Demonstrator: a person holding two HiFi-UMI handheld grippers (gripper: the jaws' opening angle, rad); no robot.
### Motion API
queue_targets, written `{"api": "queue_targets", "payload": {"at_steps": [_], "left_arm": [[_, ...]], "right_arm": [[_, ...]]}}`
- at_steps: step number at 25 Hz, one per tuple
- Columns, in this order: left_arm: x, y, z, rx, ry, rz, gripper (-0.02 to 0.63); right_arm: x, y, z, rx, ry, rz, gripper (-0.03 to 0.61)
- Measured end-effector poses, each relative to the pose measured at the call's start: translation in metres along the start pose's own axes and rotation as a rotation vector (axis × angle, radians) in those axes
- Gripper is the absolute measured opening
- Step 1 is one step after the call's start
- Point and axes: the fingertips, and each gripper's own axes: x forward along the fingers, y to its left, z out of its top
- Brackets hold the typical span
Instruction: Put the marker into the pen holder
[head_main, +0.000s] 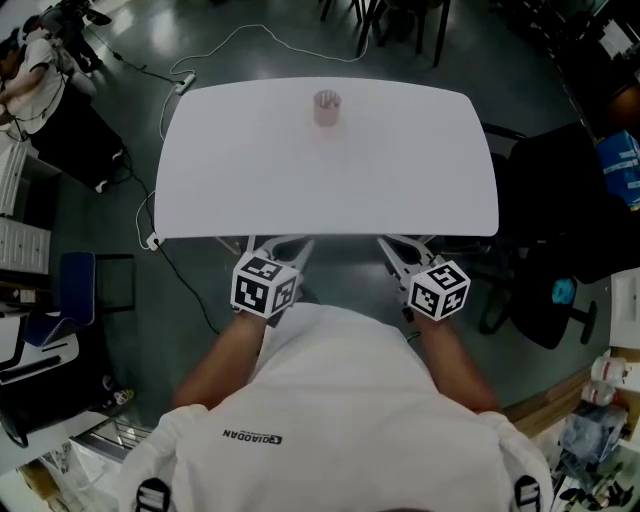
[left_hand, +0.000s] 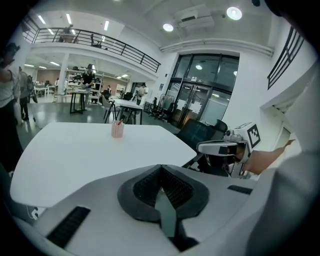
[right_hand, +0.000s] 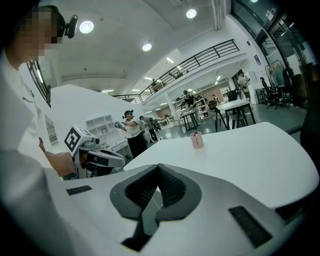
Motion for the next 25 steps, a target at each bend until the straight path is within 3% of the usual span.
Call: {"api": "queue_targets", "payload": {"at_steps": [8, 25], "left_arm": [[-0.011, -0.024, -0.024, -0.017, -0.003, 0.065, 0.026], [-0.006, -0.045, -0.031, 0.021, 0.041, 0.098, 0.026]], "right_arm": [[-0.03, 0.013, -0.022, -0.014, 0.007, 0.043, 0.018], [-0.055, 0.019, -0.042, -0.005, -0.008, 0.066, 0.018]]}}
